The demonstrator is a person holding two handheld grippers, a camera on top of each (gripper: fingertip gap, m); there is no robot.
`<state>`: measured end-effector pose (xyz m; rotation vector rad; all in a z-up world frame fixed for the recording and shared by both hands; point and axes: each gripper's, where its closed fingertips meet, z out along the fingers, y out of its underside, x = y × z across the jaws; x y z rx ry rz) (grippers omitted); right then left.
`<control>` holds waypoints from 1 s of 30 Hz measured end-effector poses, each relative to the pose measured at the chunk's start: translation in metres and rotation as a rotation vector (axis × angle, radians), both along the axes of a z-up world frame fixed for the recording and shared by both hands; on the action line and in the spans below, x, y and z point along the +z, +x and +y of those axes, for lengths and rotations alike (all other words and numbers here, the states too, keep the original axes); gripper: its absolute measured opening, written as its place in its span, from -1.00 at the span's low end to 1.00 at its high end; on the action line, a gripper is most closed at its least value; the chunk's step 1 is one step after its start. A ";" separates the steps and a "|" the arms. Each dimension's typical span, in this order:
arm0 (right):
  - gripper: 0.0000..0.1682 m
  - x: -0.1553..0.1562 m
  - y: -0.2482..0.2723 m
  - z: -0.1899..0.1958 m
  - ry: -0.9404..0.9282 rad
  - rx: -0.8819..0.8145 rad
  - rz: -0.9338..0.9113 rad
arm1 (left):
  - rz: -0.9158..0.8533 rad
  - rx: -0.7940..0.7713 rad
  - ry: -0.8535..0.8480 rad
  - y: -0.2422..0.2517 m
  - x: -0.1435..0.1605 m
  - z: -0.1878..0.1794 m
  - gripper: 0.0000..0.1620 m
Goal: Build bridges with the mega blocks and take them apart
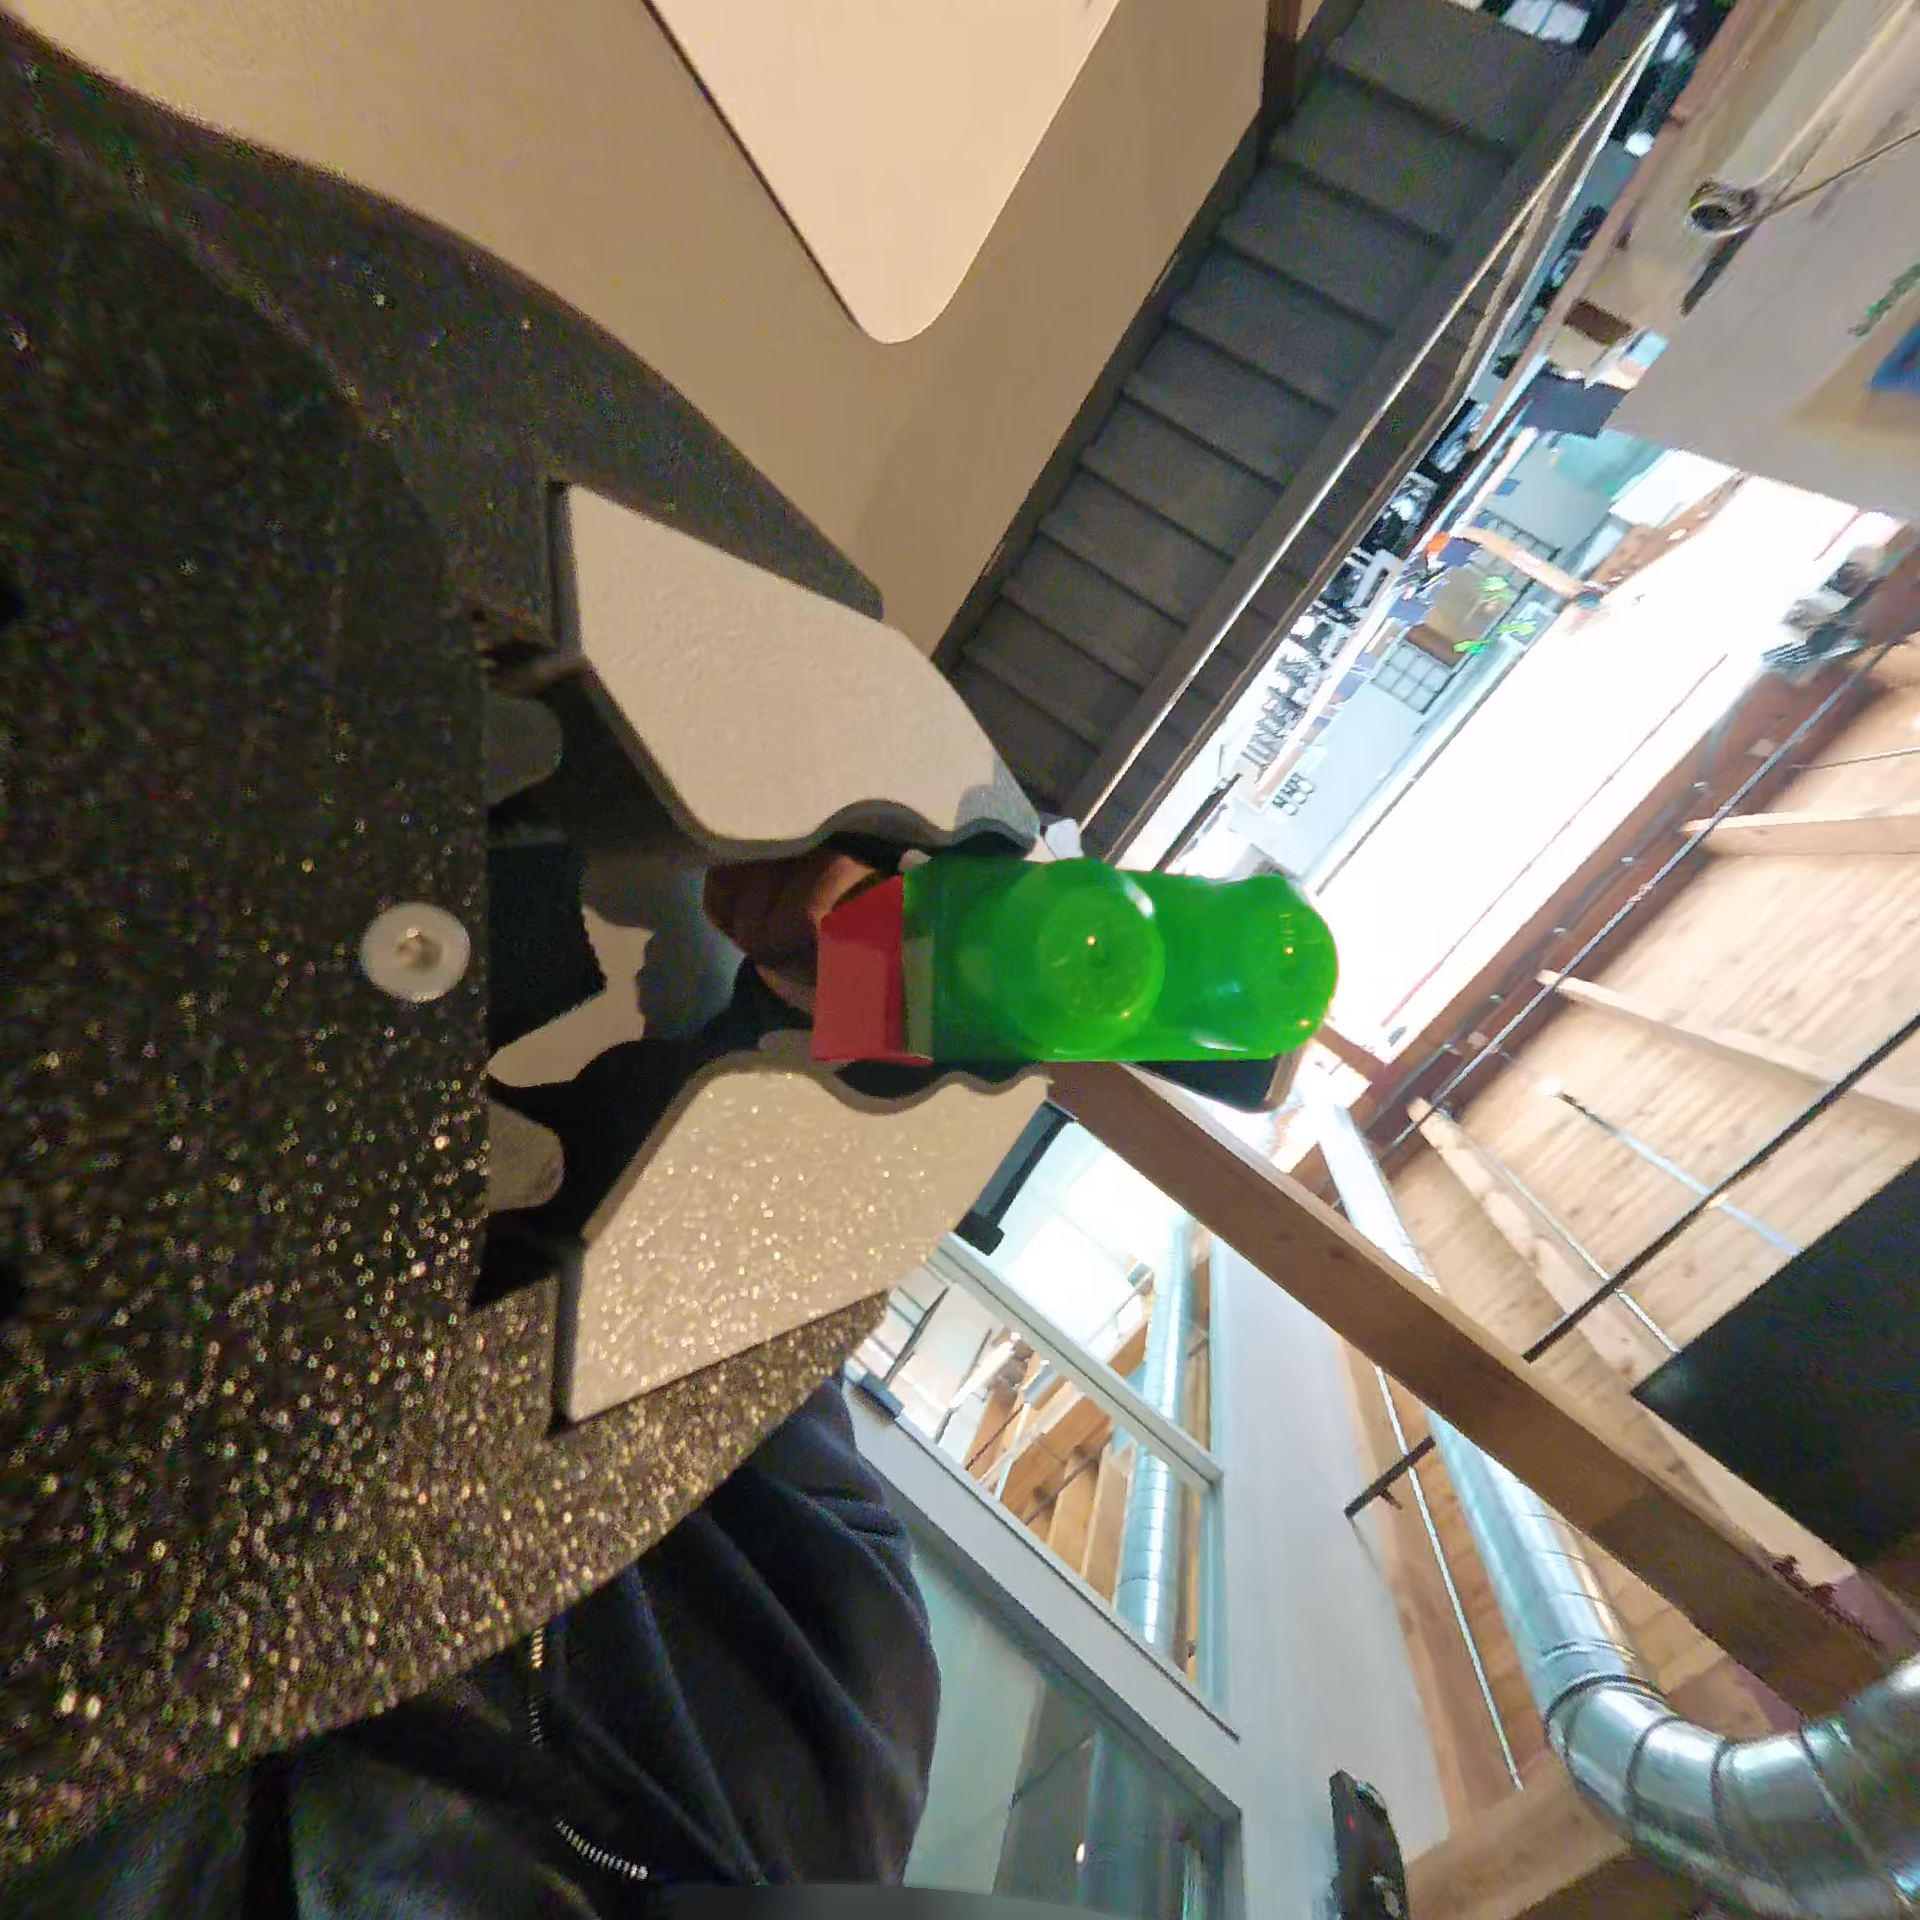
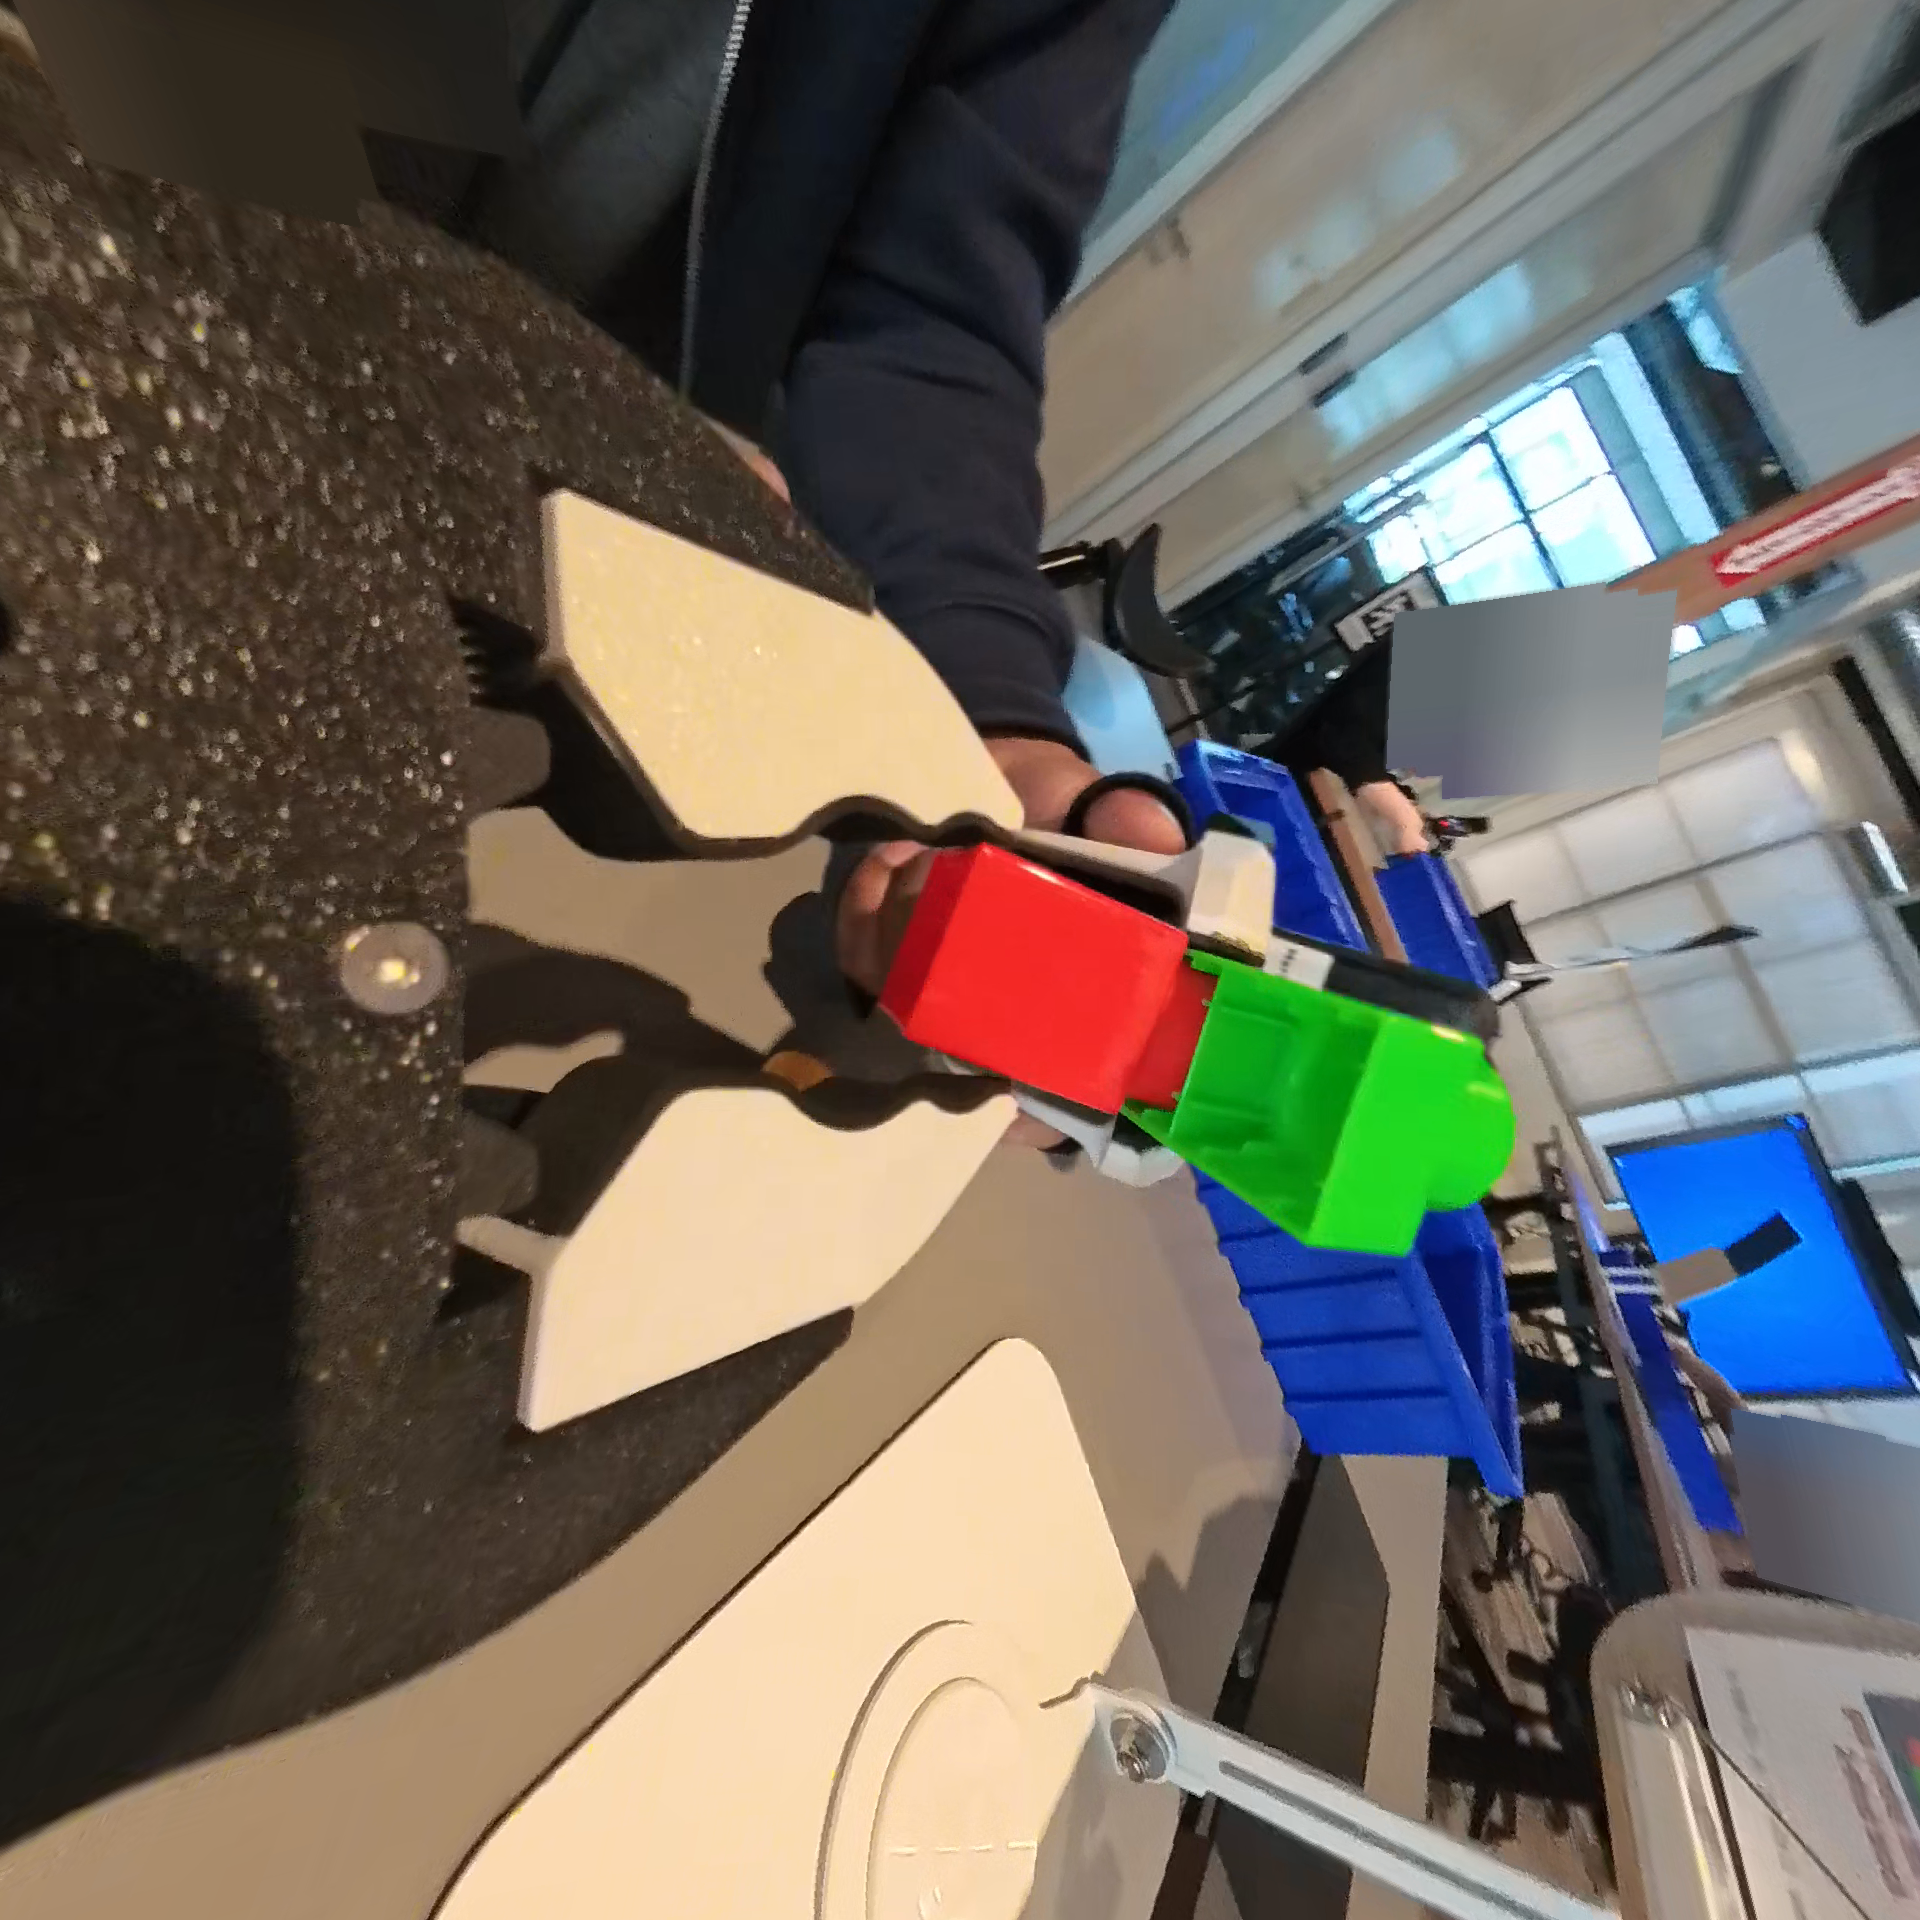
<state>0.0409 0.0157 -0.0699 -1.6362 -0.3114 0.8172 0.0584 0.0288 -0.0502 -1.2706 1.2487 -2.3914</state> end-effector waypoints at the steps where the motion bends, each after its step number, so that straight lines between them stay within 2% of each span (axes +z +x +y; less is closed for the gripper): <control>1: -0.48 0.001 0.001 0.002 -0.006 -0.016 0.028 | -0.003 0.006 -0.005 0.001 0.000 0.000 -0.56; 3: -0.43 0.002 0.001 0.004 -0.027 -0.030 0.074 | -0.011 0.008 -0.007 0.001 0.001 -0.002 -0.56; 6: -0.52 0.006 -0.001 0.004 -0.041 -0.032 0.125 | -0.017 0.020 -0.010 0.002 0.002 -0.003 -0.56; 10: -0.50 0.009 0.002 0.004 -0.034 -0.041 0.141 | -0.030 0.043 -0.047 0.005 0.005 -0.003 -0.56; 13: -0.34 0.011 0.006 0.005 -0.023 -0.069 0.176 | -0.053 0.059 -0.084 0.005 0.008 -0.004 -0.56; 17: -0.24 0.010 0.010 0.009 -0.022 -0.113 0.226 | -0.105 0.145 -0.142 0.005 0.016 0.006 -0.56; 21: -0.32 0.011 0.006 0.013 -0.008 -0.158 0.286 | -0.132 0.246 -0.175 0.004 0.016 0.018 -0.56; 25: -0.57 0.015 0.012 0.013 0.029 -0.210 0.350 | -0.122 0.250 -0.175 0.007 0.012 0.015 -0.56; 30: -0.58 0.016 0.014 0.011 0.021 -0.204 0.331 | -0.109 0.225 -0.175 0.008 0.011 0.013 -0.56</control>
